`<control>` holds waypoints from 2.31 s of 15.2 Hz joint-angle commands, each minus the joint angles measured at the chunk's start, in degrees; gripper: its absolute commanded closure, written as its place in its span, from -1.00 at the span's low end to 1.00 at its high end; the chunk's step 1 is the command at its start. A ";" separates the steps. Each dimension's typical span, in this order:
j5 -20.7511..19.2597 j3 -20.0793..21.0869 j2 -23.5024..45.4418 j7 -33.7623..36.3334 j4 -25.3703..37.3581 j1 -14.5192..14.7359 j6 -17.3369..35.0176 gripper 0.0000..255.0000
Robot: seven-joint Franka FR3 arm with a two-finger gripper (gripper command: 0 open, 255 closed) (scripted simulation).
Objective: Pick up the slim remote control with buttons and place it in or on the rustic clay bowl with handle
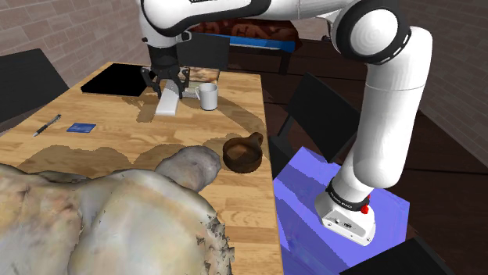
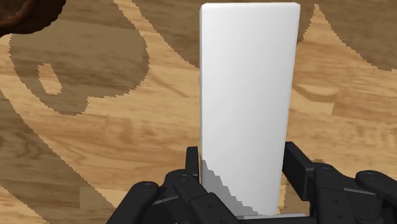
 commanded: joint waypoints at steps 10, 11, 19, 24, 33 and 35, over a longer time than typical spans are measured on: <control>8.69 -0.06 -26.59 -4.26 -31.64 -2.62 6.35 1.00; 9.46 -0.26 -29.00 -4.73 -34.06 -2.51 6.45 1.00; 14.32 -2.39 -48.45 -7.62 -50.98 -0.24 4.20 1.00; 14.96 -2.27 -50.12 -7.88 -55.30 0.26 6.83 1.00; 15.58 -1.24 -48.22 -8.01 -60.90 0.45 14.32 1.00; 15.67 -1.08 -47.84 -8.02 -61.65 0.47 15.45 1.00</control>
